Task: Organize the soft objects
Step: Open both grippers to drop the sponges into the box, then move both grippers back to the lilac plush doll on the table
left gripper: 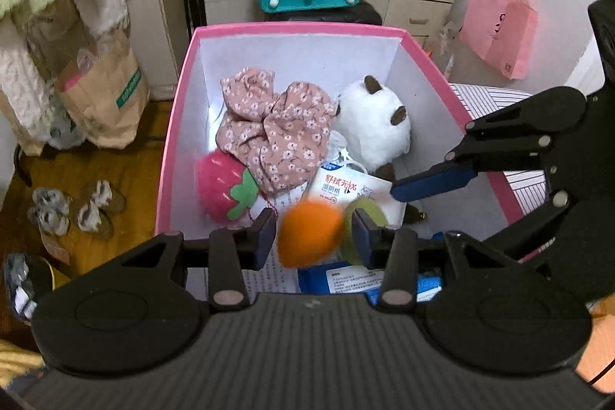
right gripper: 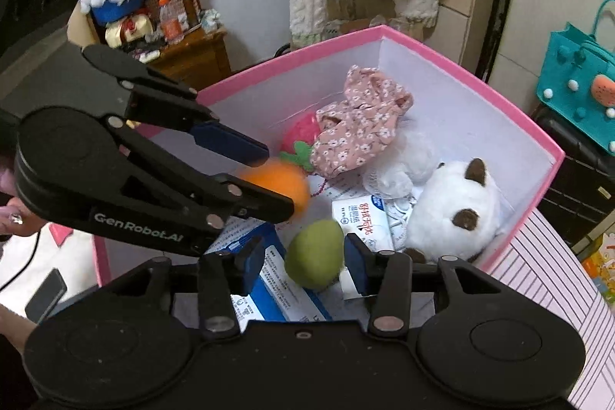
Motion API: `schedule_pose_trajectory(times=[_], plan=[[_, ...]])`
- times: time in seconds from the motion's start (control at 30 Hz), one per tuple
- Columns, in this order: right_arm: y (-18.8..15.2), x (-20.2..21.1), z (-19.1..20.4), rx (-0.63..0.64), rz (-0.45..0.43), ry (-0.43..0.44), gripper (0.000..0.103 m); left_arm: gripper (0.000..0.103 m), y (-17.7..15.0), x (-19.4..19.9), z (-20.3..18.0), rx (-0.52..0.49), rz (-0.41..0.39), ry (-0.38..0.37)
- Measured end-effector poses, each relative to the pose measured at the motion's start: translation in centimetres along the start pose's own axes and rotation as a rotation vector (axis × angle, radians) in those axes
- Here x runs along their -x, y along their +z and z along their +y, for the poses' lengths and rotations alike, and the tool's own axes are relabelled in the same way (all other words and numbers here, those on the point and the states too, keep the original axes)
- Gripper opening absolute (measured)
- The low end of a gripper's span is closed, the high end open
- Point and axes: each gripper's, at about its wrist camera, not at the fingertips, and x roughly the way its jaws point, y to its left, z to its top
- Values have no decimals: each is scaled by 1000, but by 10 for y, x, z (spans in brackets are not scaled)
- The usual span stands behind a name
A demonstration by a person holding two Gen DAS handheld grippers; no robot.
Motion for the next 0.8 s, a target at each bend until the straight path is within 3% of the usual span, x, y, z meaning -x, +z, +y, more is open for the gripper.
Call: schedule_pose_trajectory(times=[0.33, 0.67, 0.8], plan=[[-28, 59, 7, -78, -135, -32, 51, 52, -9, 36, -3, -27, -87, -7], [-59, 124, 36, -86, -178, -118, 51, 67, -19, 96, -24, -89, -51, -22], [-73, 144, 44, -101, -194, -129, 53, 72, -23, 124, -44, -161, -60, -36]])
